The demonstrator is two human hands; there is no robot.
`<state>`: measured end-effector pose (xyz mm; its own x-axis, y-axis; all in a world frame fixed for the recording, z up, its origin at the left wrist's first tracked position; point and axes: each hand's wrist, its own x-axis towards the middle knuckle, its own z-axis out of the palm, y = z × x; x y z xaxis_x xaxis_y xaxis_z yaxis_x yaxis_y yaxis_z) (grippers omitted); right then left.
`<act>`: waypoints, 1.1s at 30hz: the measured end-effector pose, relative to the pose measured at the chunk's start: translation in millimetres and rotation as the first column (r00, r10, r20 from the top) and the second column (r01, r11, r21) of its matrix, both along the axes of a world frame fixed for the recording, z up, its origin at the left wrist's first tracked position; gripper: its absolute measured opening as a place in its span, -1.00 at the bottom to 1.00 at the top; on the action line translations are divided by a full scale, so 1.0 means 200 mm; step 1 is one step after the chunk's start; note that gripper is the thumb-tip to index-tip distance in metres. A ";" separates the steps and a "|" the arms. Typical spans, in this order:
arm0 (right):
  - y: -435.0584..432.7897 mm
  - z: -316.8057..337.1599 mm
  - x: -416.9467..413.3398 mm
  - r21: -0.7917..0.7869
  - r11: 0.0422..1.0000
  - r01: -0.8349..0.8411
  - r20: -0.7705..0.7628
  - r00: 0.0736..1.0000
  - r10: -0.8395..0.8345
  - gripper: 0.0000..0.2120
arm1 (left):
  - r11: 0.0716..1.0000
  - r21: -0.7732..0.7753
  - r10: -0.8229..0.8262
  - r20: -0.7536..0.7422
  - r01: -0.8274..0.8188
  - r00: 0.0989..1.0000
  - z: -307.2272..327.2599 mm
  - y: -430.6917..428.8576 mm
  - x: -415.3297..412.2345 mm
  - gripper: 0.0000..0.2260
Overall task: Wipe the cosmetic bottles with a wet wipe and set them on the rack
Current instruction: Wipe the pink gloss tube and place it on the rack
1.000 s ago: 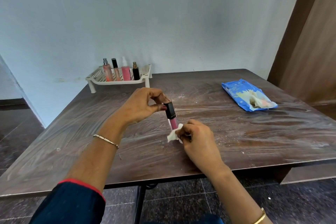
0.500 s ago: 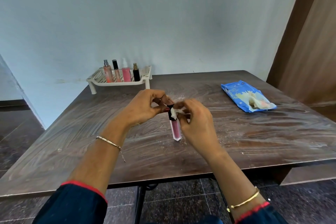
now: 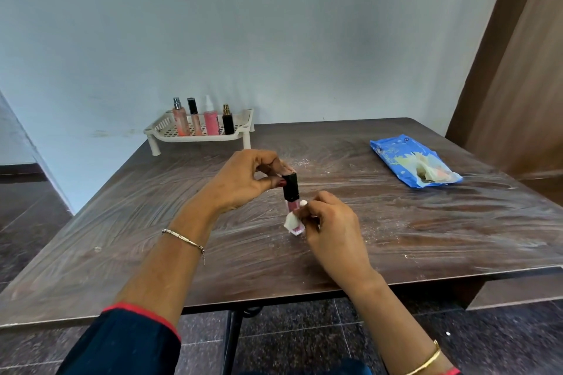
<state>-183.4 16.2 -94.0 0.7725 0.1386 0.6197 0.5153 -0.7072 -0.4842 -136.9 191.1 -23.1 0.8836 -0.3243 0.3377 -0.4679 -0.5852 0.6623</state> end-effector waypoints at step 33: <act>0.02 0.02 -0.03 -0.263 0.964 -0.029 -0.156 0.988 -0.013 -0.88 | 0.993 -0.097 0.062 -0.096 -0.071 0.993 -0.04 -0.04 0.01 -0.84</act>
<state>-189.3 19.5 -90.2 0.8546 0.2871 0.4327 0.4544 -0.8168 -0.3555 -135.6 183.3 -30.5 0.9310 -0.2322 0.2817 -0.3643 -0.5414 0.7577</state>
